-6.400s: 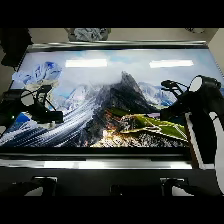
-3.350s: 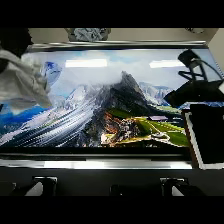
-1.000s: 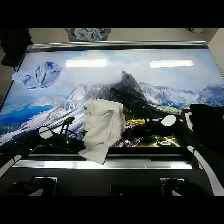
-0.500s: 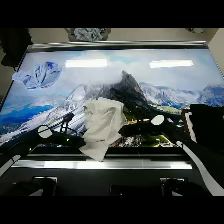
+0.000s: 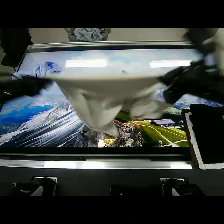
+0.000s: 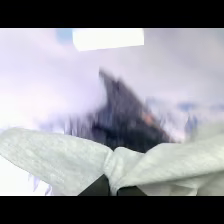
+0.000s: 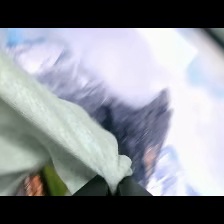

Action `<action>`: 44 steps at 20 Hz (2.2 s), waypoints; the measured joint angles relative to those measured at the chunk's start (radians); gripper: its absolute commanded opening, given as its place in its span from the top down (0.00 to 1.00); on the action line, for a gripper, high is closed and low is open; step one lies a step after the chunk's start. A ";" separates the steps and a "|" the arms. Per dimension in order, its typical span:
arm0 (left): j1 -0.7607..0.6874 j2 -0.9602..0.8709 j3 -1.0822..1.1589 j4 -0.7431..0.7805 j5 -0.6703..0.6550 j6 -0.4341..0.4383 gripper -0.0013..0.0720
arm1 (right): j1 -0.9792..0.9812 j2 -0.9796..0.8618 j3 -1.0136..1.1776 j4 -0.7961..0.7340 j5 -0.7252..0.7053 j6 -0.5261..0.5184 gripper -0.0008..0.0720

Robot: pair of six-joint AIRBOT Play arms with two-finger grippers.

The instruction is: Fold the shirts.

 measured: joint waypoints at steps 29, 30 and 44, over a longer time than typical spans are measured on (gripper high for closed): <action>-0.045 -0.755 0.290 0.005 -0.079 -0.030 0.94 | -0.027 -0.765 0.170 0.231 -0.067 0.154 0.92; -0.045 -0.811 0.287 -0.001 -0.095 -0.030 0.94 | -0.027 -0.816 0.170 0.261 -0.045 0.158 0.92; 0.079 -1.011 0.366 -0.085 -0.386 0.066 0.94 | -0.207 -0.766 0.158 0.202 0.394 0.056 0.08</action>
